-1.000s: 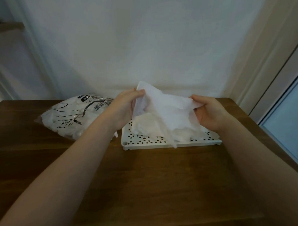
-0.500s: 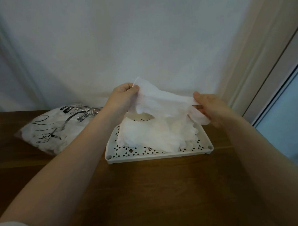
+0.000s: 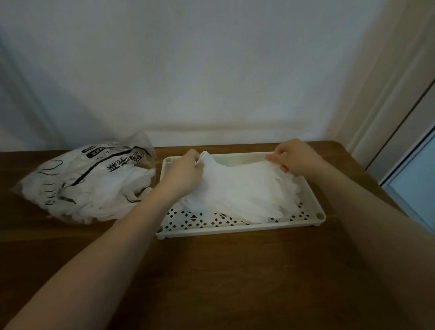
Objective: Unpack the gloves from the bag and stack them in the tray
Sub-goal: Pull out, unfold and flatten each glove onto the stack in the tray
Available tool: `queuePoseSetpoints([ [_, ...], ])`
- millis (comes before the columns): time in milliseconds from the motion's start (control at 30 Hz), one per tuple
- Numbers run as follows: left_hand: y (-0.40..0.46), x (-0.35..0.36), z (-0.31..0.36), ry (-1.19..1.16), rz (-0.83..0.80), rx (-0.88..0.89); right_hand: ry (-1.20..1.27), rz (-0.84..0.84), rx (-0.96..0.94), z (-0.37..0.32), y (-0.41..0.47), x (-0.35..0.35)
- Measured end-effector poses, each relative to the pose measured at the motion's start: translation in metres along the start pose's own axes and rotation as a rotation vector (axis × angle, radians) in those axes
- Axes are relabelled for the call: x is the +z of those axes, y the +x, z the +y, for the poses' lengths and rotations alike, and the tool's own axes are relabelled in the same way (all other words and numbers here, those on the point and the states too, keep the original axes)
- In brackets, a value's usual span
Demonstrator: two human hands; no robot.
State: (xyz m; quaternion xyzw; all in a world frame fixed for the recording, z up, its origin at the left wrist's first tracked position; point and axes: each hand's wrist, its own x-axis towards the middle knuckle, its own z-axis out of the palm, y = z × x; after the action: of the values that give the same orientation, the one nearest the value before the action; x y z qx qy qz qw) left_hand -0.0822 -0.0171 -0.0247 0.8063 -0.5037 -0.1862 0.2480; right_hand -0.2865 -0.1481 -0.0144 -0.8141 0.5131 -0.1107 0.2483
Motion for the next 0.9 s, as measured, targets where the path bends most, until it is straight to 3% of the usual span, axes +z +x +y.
queuePoseSetpoints([
  [133,0.011,0.008,-0.011,0.085,0.036,-0.024,-0.267,0.334,-0.073,-0.007,0.011,0.017],
  [200,0.013,0.012,-0.015,0.115,0.053,-0.027,-0.329,0.462,-0.341,-0.021,0.0,0.03],
  [233,0.014,0.014,-0.017,0.13,0.062,-0.016,-0.35,0.445,-0.522,-0.029,-0.008,0.039],
  [300,0.015,0.017,-0.018,0.151,0.065,0.007,-0.498,0.2,-0.765,-0.041,-0.022,0.057],
  [367,0.015,0.018,-0.019,0.183,0.072,0.01,-0.673,-0.091,-0.674,-0.038,-0.027,0.071],
  [467,0.009,0.023,-0.023,0.265,0.109,0.004,-0.703,-0.269,-0.403,-0.015,-0.025,0.072],
  [600,0.002,0.027,-0.029,0.477,0.195,0.027,-0.623,-0.28,-0.198,0.009,-0.026,0.063],
  [733,-0.003,0.032,-0.028,0.612,0.165,0.048,-0.576,-0.328,-0.116,0.015,-0.026,0.06],
  [800,-0.004,0.031,-0.029,0.628,0.128,0.033,-0.616,-0.31,-0.1,0.007,-0.027,0.056],
  [900,-0.007,0.018,-0.03,0.476,0.143,0.081,-0.61,-0.13,-0.193,-0.019,-0.037,0.052],
])
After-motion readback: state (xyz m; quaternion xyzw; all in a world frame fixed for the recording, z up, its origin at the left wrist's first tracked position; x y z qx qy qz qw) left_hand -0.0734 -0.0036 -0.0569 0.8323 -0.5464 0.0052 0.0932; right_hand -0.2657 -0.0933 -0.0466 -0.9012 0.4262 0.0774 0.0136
